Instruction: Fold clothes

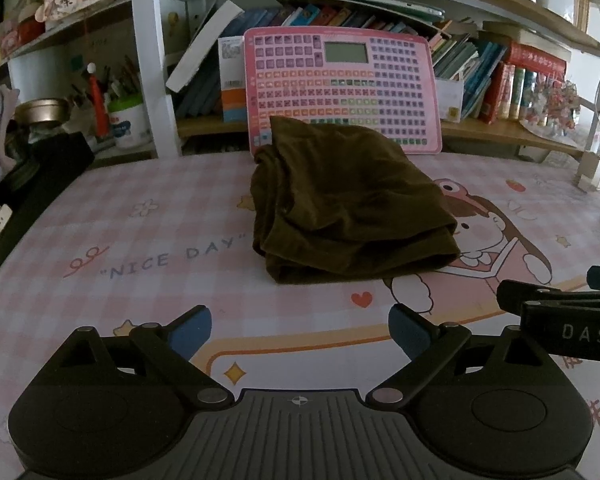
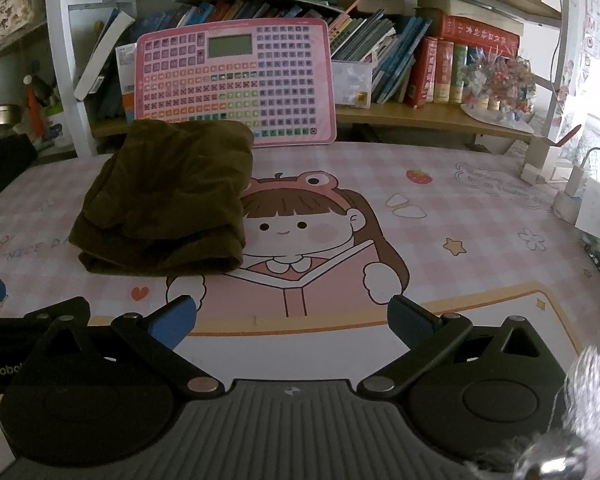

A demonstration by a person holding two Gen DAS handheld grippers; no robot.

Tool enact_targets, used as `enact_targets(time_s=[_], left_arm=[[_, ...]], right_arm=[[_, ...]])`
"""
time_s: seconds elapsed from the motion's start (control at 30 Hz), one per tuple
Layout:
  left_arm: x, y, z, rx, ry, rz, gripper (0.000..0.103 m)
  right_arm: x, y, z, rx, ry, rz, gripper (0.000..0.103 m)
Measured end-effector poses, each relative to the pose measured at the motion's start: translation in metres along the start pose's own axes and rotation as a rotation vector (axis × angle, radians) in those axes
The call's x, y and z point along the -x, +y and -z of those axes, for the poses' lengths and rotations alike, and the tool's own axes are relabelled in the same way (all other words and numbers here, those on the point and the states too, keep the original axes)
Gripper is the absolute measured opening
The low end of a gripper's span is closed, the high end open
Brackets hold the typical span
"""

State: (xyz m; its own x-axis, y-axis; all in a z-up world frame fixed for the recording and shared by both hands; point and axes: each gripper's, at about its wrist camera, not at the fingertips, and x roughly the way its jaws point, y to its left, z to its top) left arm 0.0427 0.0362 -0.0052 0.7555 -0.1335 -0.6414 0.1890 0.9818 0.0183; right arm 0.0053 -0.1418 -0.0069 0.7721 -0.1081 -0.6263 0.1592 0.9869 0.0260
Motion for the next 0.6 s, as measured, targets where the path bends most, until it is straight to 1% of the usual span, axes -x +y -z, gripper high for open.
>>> enact_targets(time_s=[0.6], left_arm=[[-0.0004,0.0009,0.0002,0.000,0.001,0.004,0.097]], right_arm=[[-0.0002,0.0005,0.0005,-0.004,0.007,0.004,0.103]])
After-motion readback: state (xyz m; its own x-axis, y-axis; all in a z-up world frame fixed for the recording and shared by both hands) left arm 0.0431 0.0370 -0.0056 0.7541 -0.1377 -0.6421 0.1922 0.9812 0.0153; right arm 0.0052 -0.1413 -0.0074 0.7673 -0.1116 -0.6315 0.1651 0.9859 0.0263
